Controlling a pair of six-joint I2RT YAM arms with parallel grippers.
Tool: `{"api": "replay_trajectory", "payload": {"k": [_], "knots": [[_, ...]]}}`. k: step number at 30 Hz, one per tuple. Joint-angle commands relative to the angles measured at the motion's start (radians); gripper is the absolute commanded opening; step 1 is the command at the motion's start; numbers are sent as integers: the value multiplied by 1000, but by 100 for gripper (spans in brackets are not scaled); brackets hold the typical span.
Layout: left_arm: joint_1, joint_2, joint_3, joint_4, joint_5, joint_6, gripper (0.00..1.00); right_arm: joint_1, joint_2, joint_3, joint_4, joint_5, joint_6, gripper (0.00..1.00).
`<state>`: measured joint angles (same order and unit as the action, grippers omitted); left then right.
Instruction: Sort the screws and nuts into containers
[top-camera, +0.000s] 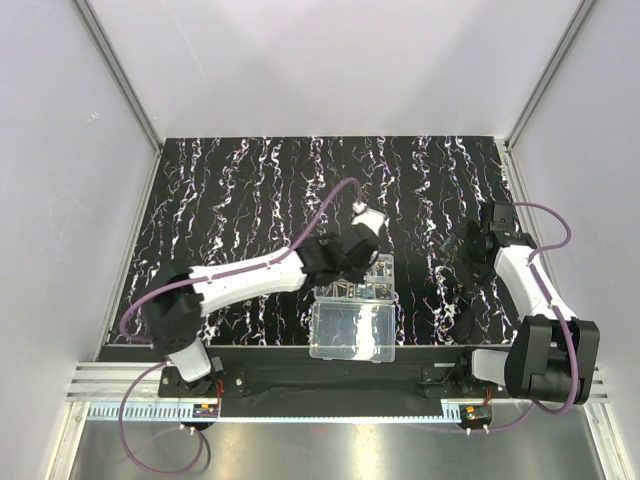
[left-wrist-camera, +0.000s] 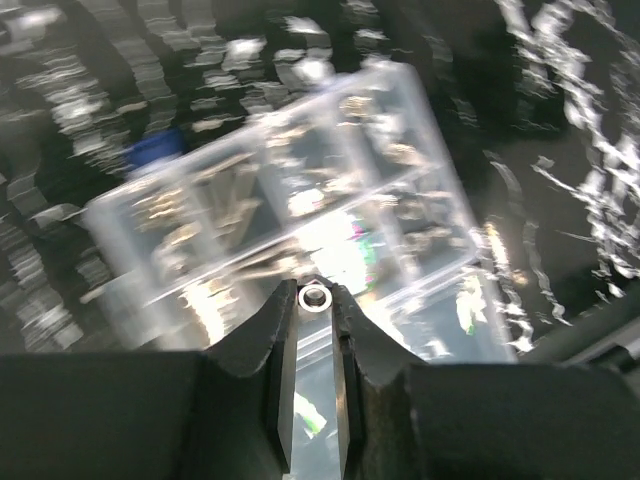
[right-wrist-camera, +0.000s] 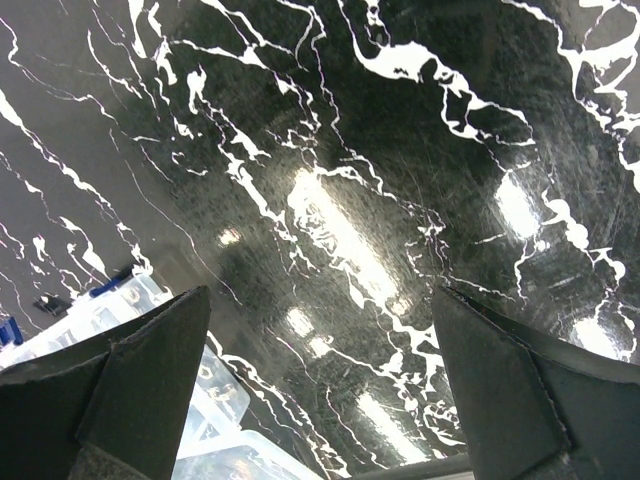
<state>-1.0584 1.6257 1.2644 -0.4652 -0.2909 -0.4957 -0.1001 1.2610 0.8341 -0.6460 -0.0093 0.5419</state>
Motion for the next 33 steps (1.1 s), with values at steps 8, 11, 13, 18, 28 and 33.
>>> {"api": "replay_trajectory", "payload": {"k": [8,11,13,18,28,33], "knots": [[-81,226,204,66,156,94,13,2,-60,-41,32,-24,-13,100],[-84,279,223,68,162,100,13,2,-63,-47,37,-41,-10,100],[-84,318,253,47,153,109,13,2,-63,-49,40,-49,-8,100],[-84,349,288,27,108,114,16,2,-60,-43,36,-46,-11,100],[-77,221,274,-13,38,108,70,2,-38,-35,36,-49,-11,99],[-6,10,146,-52,-148,2,79,2,-28,-30,37,-75,-8,100]]}}
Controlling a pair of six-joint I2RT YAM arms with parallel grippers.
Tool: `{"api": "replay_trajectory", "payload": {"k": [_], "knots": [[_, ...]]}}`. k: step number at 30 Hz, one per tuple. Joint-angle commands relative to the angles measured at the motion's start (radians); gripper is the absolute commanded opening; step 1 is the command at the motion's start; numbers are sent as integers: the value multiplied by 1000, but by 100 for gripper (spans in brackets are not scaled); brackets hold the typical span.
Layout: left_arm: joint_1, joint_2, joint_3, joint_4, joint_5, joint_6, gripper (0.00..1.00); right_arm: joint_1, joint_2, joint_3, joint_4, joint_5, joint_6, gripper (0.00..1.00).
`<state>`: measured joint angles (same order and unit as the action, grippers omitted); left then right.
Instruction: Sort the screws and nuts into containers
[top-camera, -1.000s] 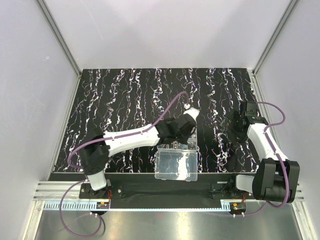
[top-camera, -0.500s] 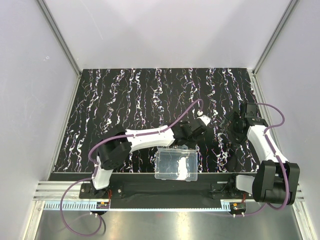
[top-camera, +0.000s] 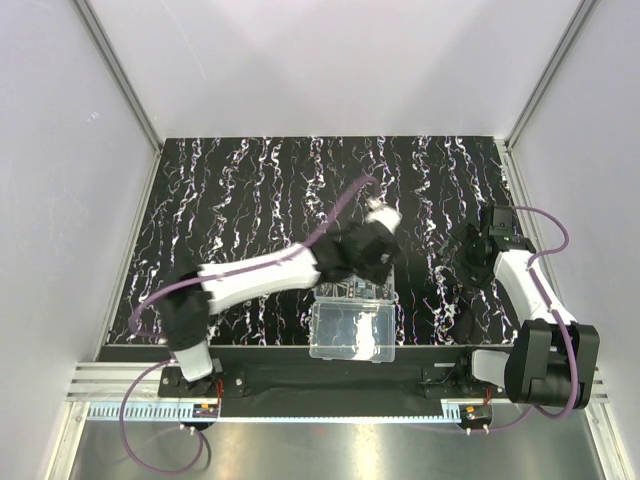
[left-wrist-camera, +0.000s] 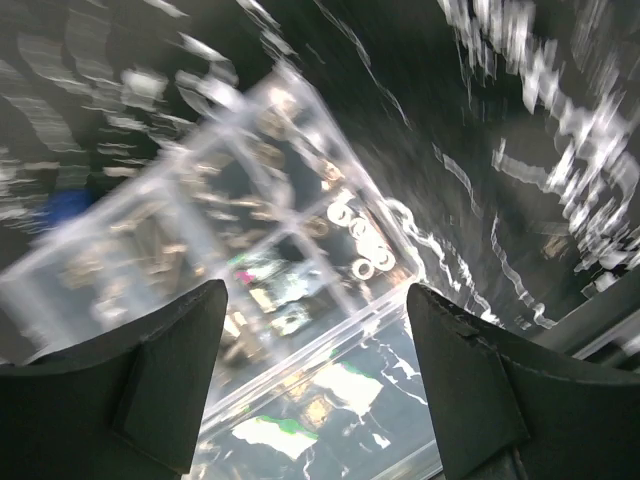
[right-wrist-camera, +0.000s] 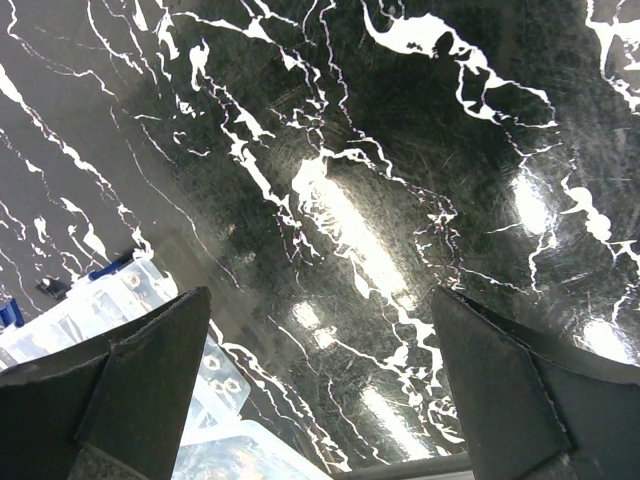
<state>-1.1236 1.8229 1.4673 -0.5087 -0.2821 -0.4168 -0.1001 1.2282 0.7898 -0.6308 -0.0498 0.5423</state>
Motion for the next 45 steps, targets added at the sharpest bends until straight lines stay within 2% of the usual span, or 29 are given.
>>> {"api": "replay_trajectory", "payload": {"k": [1,3,4,6,7,10,13,20,26,31,41,45], "knots": [[120,-277,-96,-19,-176,-111,79,2,4,15,26,-38,-8,100],[194,-362,-203,-59,-224,-230,79,2,4,14,31,-39,-10,100],[270,-458,-319,-68,-236,-267,79,2,1,9,31,-36,-8,100],[339,-552,-427,-103,-252,-370,79,2,4,6,34,-30,-12,100],[402,-594,-529,-116,-256,-398,78,2,8,8,31,-25,-13,100],[488,-744,-671,-162,-262,-474,76,2,25,12,25,-15,-15,100],[528,-777,-760,-192,-244,-517,76,2,47,17,31,-13,-13,100],[558,-677,-864,-102,-166,-547,67,2,97,31,46,-28,-11,100],[559,-616,-875,-27,-118,-531,62,2,103,35,45,-19,-15,100],[558,-591,-895,-28,-91,-550,56,2,116,40,45,-16,-13,100],[558,-571,-917,-62,-85,-586,54,2,94,25,33,-1,-12,100],[558,-557,-914,-73,-78,-586,47,2,96,32,26,-1,-11,100]]}}
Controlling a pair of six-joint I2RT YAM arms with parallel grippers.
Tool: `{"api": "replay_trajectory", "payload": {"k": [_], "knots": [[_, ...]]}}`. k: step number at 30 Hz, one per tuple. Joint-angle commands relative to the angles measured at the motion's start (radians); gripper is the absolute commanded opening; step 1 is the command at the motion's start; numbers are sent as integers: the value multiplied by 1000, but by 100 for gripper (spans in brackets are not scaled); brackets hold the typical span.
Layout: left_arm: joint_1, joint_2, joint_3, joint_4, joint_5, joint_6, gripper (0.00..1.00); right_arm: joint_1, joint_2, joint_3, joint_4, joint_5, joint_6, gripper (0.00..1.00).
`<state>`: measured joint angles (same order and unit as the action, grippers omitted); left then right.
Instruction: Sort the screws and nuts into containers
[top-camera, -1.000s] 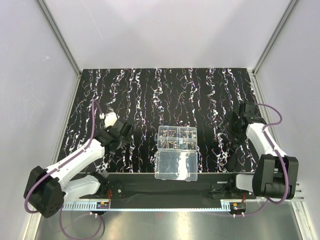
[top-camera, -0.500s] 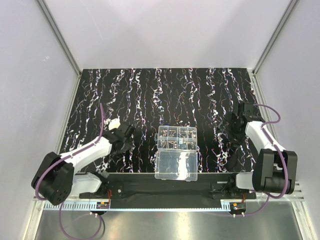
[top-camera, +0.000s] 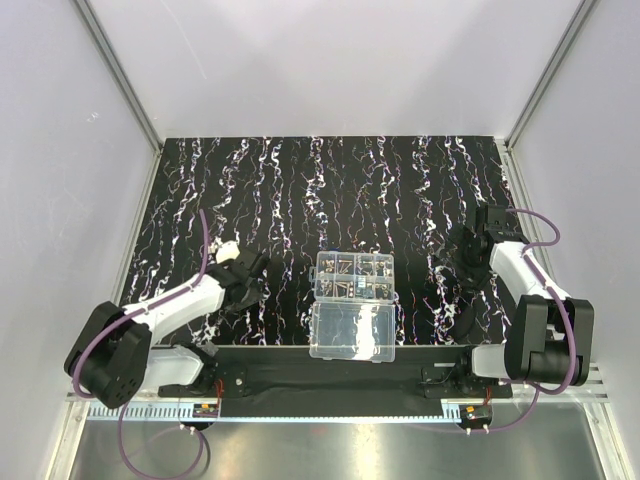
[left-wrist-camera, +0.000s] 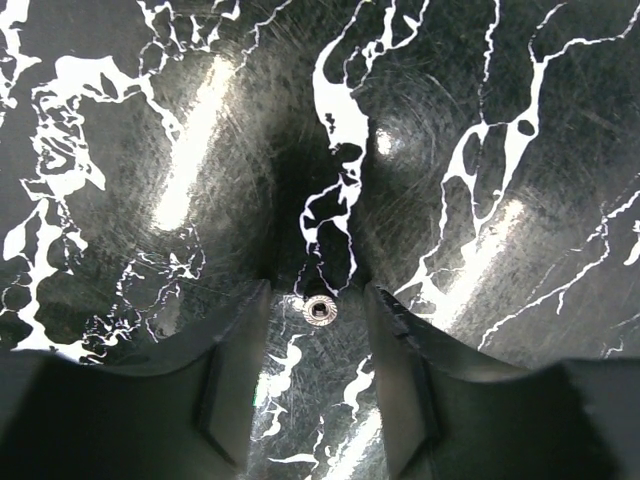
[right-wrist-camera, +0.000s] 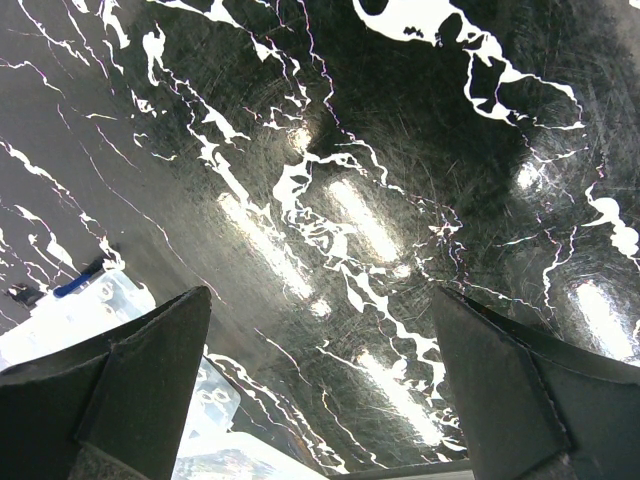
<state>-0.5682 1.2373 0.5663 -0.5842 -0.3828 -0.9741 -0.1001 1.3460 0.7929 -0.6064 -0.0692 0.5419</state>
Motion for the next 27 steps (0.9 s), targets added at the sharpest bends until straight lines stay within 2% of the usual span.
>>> {"api": "replay_trajectory", "payload": {"k": [1,4,17,18,21,27], "knots": [[1,27,-11,-5,25,-31,45,2,-22,31,-1,22,-8,100],[-1,10,-11,-19,27,-20,42,2,-21,29,5,20,-8,100],[-38,99,49,-104,38,35,38,2,-28,5,13,20,-3,100],[-39,94,50,-109,39,35,34,2,-28,5,14,20,-3,100],[-41,84,49,-123,39,32,31,2,-27,5,14,23,-3,100],[-42,65,40,-114,41,32,17,2,-25,-1,19,20,1,100]]}}
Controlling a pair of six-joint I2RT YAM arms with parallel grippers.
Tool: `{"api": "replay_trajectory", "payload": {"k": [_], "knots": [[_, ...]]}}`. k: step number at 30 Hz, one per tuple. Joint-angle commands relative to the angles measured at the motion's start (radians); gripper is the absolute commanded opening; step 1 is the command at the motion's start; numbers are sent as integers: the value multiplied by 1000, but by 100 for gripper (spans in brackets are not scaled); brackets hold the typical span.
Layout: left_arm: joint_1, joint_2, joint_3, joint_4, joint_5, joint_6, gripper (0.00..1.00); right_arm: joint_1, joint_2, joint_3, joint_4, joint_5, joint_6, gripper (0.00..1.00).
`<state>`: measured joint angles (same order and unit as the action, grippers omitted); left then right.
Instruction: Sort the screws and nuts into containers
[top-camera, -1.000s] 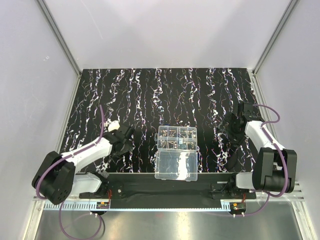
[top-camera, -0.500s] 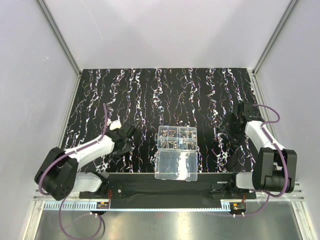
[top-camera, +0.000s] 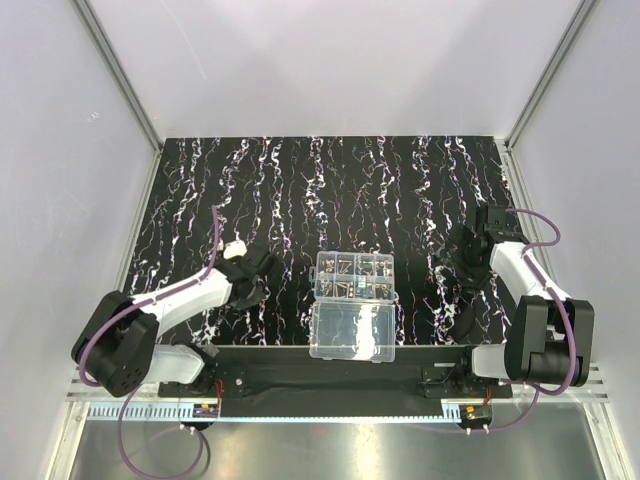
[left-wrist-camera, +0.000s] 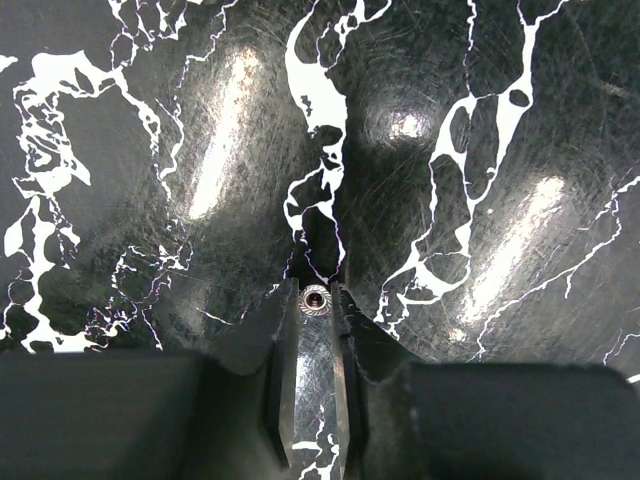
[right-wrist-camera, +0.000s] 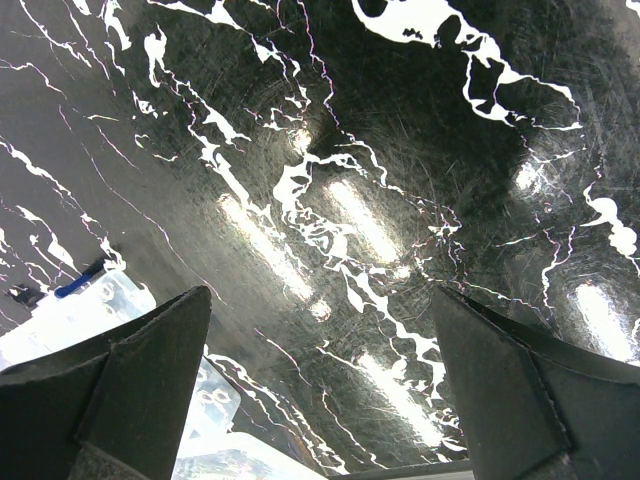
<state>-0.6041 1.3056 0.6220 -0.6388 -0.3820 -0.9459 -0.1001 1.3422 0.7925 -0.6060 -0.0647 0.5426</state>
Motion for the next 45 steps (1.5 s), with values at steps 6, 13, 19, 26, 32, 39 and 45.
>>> {"api": "replay_trajectory", "payload": {"k": [6,13,19,26,32,39,45], "knots": [[-16,-38,28,-18,29,42,11,2,-20,13,15,19,-3,100],[-45,-11,283,-1,-47,188,11,2,-8,59,18,11,2,100],[-160,138,511,109,24,300,11,2,6,91,12,23,-15,100],[-324,382,781,269,92,395,11,2,-14,70,34,5,-10,100],[-379,565,918,372,130,424,12,2,-31,65,34,6,-17,100],[-404,673,960,396,213,437,12,2,-34,54,32,19,-16,100],[-421,710,958,346,209,444,12,2,-29,53,35,20,-18,100]]}}
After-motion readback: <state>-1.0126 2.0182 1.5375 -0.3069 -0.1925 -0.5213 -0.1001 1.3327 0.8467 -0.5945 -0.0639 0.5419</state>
